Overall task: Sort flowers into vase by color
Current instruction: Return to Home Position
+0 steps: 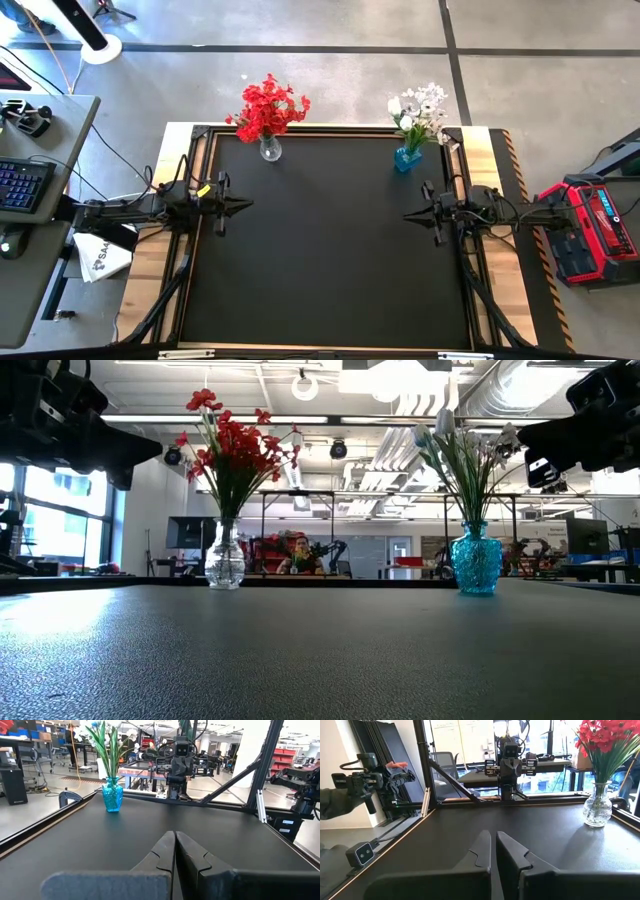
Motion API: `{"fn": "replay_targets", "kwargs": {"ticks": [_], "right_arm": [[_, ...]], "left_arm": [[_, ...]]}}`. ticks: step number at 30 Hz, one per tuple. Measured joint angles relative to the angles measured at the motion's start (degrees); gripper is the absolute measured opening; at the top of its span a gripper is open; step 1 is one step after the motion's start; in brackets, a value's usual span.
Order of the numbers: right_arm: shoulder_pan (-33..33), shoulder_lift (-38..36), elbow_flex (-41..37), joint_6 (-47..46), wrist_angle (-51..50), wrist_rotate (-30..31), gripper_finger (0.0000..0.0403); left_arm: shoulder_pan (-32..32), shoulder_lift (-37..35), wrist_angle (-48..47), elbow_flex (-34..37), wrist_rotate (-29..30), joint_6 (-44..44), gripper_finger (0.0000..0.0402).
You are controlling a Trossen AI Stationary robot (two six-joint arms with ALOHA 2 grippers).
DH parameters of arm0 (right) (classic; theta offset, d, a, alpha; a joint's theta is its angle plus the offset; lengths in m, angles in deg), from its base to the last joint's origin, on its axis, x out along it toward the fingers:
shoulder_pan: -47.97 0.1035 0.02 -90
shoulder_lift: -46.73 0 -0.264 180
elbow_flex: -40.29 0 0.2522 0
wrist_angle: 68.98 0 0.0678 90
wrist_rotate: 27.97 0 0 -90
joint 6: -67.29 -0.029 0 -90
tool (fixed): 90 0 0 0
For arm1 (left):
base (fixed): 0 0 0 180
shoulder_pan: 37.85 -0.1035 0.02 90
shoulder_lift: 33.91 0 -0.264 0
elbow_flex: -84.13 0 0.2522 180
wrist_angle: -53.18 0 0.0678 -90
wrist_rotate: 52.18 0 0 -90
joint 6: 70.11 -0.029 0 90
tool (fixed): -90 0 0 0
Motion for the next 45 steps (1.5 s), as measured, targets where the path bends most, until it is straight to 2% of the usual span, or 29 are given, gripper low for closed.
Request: {"fn": "replay_targets", "kwargs": {"ticks": [15,29,34,45], "right_arm": [[0.2,-1.0,0.0,0.0,0.1,-0.2,0.0],[0.2,-0.7,0.0,0.0,0.1,-0.2,0.0],[0.2,-0.7,0.0,0.0,0.1,-0.2,0.0],[0.2,-0.7,0.0,1.0,0.1,-0.2,0.0]], "left_arm": [[4.7,-1.4,0.5,-0.1,1.4,-0.1,0.0],[4.8,-1.4,0.4,0.0,1.5,0.0,0.0],[4.8,-1.4,0.4,0.0,1.5,-5.5,0.0],[4.8,-1.4,0.4,0.0,1.5,-1.6,0.0]]}}
